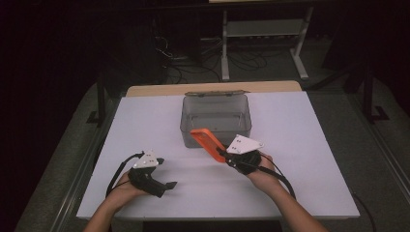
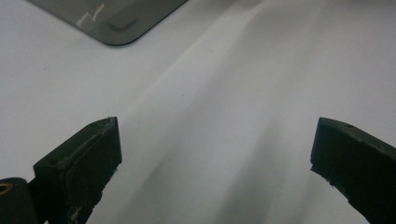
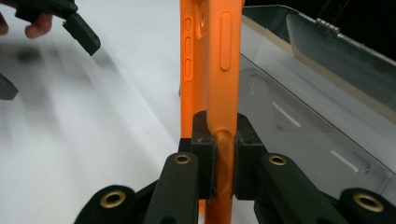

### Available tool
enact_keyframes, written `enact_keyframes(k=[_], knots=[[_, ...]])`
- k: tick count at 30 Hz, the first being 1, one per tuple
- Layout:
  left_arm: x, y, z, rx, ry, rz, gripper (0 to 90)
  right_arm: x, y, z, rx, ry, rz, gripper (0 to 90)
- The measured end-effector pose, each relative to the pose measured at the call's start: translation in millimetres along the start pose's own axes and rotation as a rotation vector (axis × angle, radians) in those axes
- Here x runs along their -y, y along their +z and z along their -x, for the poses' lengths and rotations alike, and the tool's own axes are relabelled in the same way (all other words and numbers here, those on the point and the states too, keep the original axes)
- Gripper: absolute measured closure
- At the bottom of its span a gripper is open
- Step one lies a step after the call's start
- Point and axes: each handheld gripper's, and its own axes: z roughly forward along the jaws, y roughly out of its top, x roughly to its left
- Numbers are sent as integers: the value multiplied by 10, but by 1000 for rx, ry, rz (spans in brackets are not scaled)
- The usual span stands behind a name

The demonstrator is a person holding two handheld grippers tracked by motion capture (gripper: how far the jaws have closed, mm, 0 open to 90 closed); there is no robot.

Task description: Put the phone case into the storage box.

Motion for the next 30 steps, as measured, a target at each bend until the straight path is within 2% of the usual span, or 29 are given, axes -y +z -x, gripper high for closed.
enact_keyframes(k=[7,12,19,30], knots=[[-2,-6,-3,2,-2,4,15,15,-8,86,-50,90,10,806],[-1,-5,-3,2,-3,5,15,24,-15,123,-74,134,14,807],[0,-6,-7,2,-1,1,15,32,-14,150,-86,166,9,807],[3,-5,-5,-1,-7,8,15,-11,-54,173,-105,177,0,806]])
